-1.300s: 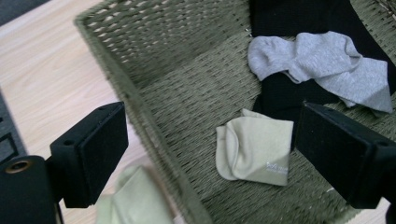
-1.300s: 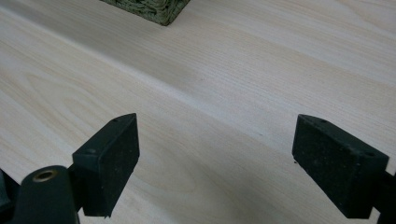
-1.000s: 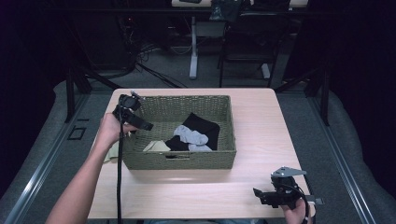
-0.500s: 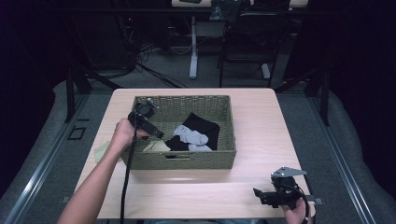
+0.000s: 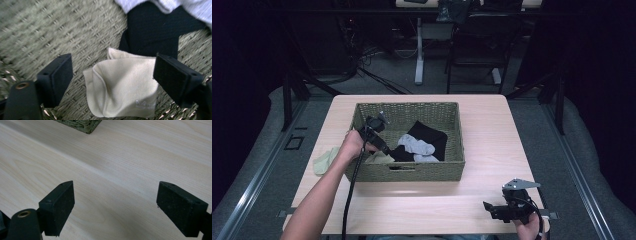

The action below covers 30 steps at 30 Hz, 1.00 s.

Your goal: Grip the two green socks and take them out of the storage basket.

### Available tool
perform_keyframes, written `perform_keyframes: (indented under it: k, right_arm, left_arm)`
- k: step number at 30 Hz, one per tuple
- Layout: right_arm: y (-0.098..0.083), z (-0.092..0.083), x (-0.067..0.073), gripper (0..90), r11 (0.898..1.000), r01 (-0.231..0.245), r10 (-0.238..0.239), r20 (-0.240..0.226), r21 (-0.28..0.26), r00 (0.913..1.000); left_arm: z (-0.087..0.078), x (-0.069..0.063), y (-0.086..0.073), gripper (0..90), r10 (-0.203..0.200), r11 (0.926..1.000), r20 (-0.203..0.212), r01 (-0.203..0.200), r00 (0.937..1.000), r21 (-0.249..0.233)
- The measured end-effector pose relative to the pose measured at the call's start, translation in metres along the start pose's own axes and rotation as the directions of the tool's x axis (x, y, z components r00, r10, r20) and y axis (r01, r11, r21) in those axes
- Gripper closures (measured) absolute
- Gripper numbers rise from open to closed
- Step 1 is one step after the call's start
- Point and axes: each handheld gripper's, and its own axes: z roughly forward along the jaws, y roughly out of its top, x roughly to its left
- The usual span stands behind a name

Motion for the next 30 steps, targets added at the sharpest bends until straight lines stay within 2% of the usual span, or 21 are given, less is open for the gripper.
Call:
perform_keyframes:
  k: [2,3,5,6,7,11,13,15,19,20,21,26,30]
  right_arm:
    - [0.000,0.000,0.000,14.4,1.000,0.002,-0.002,0.003,0.000,1.0000]
    - [0.000,0.000,0.000,14.4,1.000,0.000,0.000,0.002,-0.002,1.0000]
    - [-0.001,-0.001,-0.001,14.4,1.000,0.002,-0.002,0.006,-0.001,1.0000]
    - [-0.001,-0.001,-0.001,14.4,1.000,0.002,-0.002,0.006,-0.001,1.0000]
    - [-0.001,-0.001,0.000,14.4,1.000,-0.004,0.004,0.003,-0.007,1.0000]
    - [-0.001,-0.001,0.000,14.4,1.000,-0.004,0.004,0.003,-0.008,1.0000]
    - [-0.001,-0.002,0.000,14.4,1.000,-0.005,0.005,0.006,-0.008,1.0000]
    - [-0.001,-0.002,0.000,14.4,1.000,-0.006,0.006,0.006,-0.008,1.0000]
    - [-0.002,-0.002,0.000,14.4,1.000,-0.005,0.005,0.011,-0.002,0.9999]
    - [-0.002,-0.002,0.000,14.4,1.000,-0.005,0.005,0.011,-0.002,0.9999]
    - [-0.002,-0.002,0.000,14.4,1.000,-0.004,0.004,0.010,-0.001,0.9999]
    - [-0.001,-0.002,0.000,14.4,1.000,-0.001,0.001,0.010,-0.005,0.9999]
    - [-0.001,-0.002,0.000,14.4,1.000,-0.006,0.006,0.008,-0.006,0.9999]
  left_arm:
    - [0.005,0.002,0.001,25.1,0.002,0.9997,0.012,-0.003,0.9999,0.025]
    - [0.007,0.002,0.002,27.2,0.006,0.9991,0.004,-0.007,1.0000,0.041]
    - [0.010,0.003,0.003,34.1,0.003,0.9988,0.017,-0.004,0.9998,0.048]
    - [0.012,0.003,0.004,34.1,0.004,0.9983,0.014,-0.005,0.9999,0.059]
    - [0.016,0.003,0.005,44.3,0.005,0.9971,0.003,-0.005,1.0000,0.076]
    - [0.019,0.000,0.006,68.1,0.009,0.9963,-0.011,-0.008,0.9999,0.086]
    - [0.018,-0.002,0.006,76.1,0.019,0.9962,-0.017,-0.018,0.9997,0.086]
    - [0.017,-0.003,0.006,77.5,0.023,0.9965,-0.017,-0.022,0.9996,0.081]
    - [0.001,-0.006,0.003,79.5,0.039,0.9990,-0.024,-0.038,0.9990,0.021]
    - [0.001,-0.006,0.003,79.6,0.039,0.9990,-0.024,-0.038,0.9990,0.021]
    - [-0.005,-0.007,0.002,79.6,0.035,0.9994,-0.023,-0.035,0.9991,-0.004]
    - [-0.038,-0.010,-0.001,79.7,0.049,0.9947,-0.049,-0.053,0.9976,-0.088]
    - [-0.052,-0.012,-0.001,79.7,0.054,0.9912,-0.057,-0.061,0.9969,-0.117]
